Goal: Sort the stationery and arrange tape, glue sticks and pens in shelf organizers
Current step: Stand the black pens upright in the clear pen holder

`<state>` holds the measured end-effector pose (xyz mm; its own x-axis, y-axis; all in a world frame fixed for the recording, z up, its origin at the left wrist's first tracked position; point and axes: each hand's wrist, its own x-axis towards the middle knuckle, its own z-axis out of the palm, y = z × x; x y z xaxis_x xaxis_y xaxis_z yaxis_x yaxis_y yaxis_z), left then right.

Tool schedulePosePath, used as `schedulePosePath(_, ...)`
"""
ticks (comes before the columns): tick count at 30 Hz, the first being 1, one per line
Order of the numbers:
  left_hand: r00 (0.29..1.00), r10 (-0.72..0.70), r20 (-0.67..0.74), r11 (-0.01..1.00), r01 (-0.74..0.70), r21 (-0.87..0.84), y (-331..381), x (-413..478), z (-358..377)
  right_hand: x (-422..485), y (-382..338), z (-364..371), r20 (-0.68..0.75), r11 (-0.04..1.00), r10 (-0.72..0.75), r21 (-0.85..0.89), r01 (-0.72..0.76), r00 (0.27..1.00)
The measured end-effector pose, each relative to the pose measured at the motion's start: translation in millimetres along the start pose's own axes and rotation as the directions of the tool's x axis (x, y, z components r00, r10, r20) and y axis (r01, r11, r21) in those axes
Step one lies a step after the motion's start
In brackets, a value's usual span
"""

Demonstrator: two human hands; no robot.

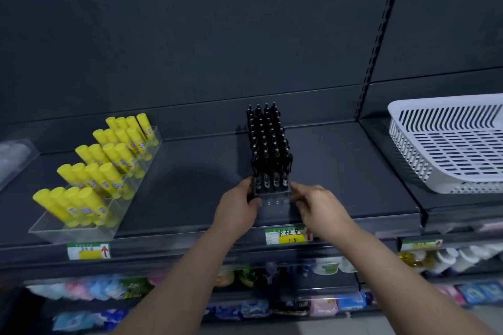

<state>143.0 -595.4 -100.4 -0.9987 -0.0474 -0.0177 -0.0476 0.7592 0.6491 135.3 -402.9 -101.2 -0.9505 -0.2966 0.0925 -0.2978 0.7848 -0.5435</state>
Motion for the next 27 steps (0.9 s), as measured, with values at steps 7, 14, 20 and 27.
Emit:
schedulePosePath(7, 1.0, -0.004, -0.011, 1.0, 0.004, 0.021, 16.4, -5.5, 12.9, -10.5, 12.6, -14.1, 0.013, 1.0, -0.014, 0.011, 0.014, 1.0)
schedulePosePath(14, 0.998, -0.054, -0.019, 0.998, 0.054, 0.023, 23.7, -8.9, 16.6, -15.2, 15.6, -17.0, 0.042, 0.999, -0.017, 0.035, 0.016, 0.999)
schedulePosePath(20, 0.995, -0.1, 0.0, 0.995, 0.1, 0.026, 27.0, -8.4, 16.3, -13.9, 21.0, -23.1, 0.055, 0.999, -0.03, -0.022, 0.032, 0.998)
schedulePosePath(27, 0.977, -0.206, -0.053, 0.976, 0.209, 0.059, 37.6, -5.5, 5.8, -9.5, 34.7, -56.2, 0.085, 0.979, -0.019, -0.202, 0.036, 0.996)
